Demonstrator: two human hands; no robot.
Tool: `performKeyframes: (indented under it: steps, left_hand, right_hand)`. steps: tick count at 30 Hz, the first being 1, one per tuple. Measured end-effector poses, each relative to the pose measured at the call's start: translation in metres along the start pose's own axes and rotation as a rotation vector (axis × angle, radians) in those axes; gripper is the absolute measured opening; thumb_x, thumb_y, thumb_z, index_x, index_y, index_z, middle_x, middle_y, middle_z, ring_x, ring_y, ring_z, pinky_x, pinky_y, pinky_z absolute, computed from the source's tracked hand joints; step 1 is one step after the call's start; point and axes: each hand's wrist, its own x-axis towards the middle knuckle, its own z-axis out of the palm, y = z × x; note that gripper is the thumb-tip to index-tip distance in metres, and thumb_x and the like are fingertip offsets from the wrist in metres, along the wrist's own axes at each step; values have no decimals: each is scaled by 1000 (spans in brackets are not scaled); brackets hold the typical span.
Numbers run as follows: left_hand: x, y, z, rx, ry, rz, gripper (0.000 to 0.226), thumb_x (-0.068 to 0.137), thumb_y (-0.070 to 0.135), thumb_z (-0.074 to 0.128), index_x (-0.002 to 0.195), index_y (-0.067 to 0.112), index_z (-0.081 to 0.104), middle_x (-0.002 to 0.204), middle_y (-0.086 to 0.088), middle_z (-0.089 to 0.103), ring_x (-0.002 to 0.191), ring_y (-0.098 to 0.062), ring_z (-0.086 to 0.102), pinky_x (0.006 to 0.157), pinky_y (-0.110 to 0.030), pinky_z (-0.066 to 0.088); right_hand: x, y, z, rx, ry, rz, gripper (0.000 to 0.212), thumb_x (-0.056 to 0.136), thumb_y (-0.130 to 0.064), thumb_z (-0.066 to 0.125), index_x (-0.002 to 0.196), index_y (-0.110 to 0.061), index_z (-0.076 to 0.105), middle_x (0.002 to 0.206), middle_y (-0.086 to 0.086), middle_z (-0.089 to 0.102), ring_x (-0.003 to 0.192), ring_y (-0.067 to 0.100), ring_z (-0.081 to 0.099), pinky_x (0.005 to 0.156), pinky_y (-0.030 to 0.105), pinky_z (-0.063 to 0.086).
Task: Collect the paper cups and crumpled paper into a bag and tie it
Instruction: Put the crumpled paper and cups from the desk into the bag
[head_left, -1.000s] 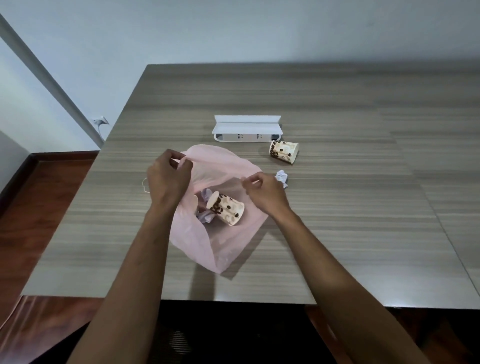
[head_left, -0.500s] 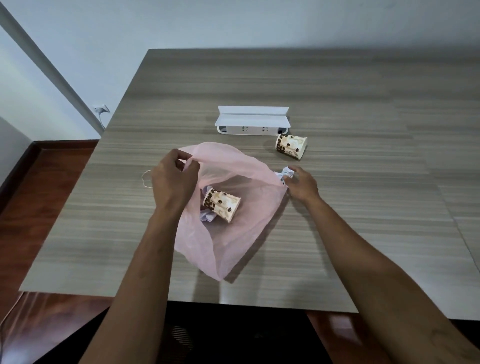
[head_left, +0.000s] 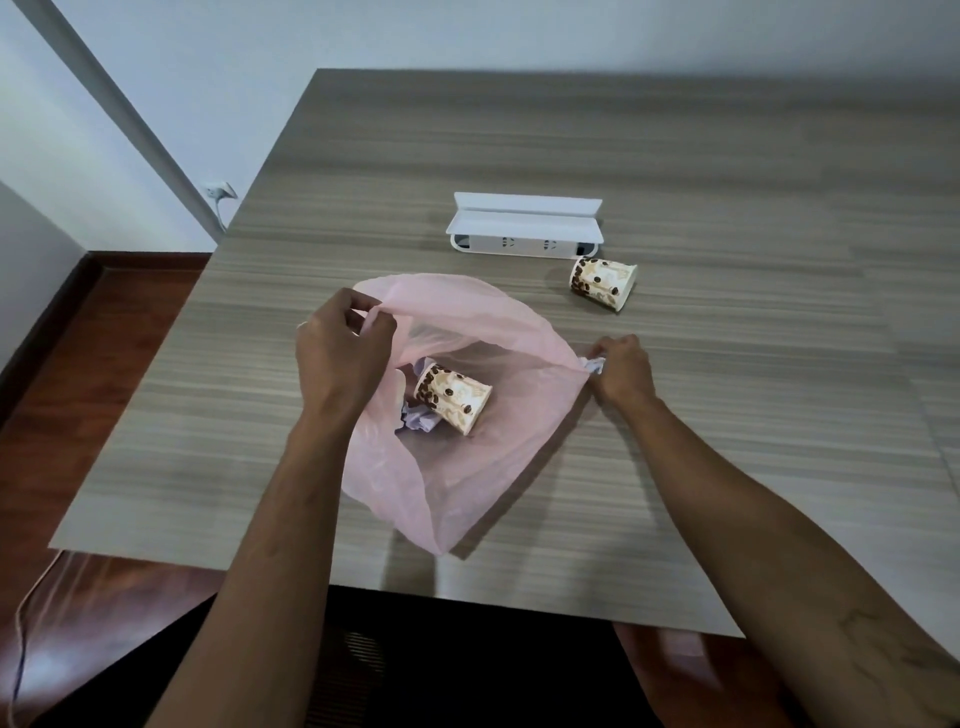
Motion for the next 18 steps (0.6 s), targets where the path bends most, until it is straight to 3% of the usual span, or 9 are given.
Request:
performKeyframes:
  steps: [3,5,8,11,13,15,18]
  left_hand:
    - [-1,0,-1,0,-1,-11,3,84,20,63,85,20,66,65,14,57,61,-2,52,56,-14,33]
    - [-2,0,-1,-5,-1,-22,4,85,20,62,85,19,66,65,13,56,63,-9,53,58,-20,35]
    - [-4,0,-2,-16,-5,-25,4,84,19,62,84,18,66,64,11,57,66,-16,55,64,-24,37]
    - [-4,3,-3,-23,-12,-33,3,83,19,61,83,18,65,63,11,57,62,-11,54,65,-24,37]
    - [-3,6,-3,-39,-16,-29,4,84,17,61,85,17,66,64,11,56,61,-10,53,62,-24,37]
    - [-2,10,-3,-56,-14,-28,9,85,16,61,90,14,67,66,11,56,67,-15,54,63,-24,35]
    - [-1,19,-2,-49,16,-1,11,85,16,60,92,13,69,66,13,54,70,-16,54,62,-21,31]
  right_hand:
    - [-12,6,-3,52,-17,62,26,73,-21,81,91,-14,63,104,13,48,89,32,57,78,31,47]
    - [-20,9,-6,125,-9,107,30,69,-23,84,83,-18,58,100,13,56,86,28,56,72,27,42]
    - [-31,-2,-24,314,86,201,22,71,-20,79,82,-17,60,92,7,66,87,27,62,69,25,48]
    - [-47,-32,-55,487,191,143,17,78,-14,77,86,-11,63,87,2,62,78,17,56,54,8,35]
    - [-62,-59,-76,564,236,32,18,79,-16,78,86,-15,62,86,-3,62,73,8,57,55,3,35]
    - [-79,-85,-91,596,186,-70,20,78,-18,80,89,-16,64,86,-7,62,71,-5,55,54,-1,36]
    - [-101,-117,-91,505,-75,-173,28,76,-19,82,100,-17,67,90,-11,61,72,-6,55,52,1,39]
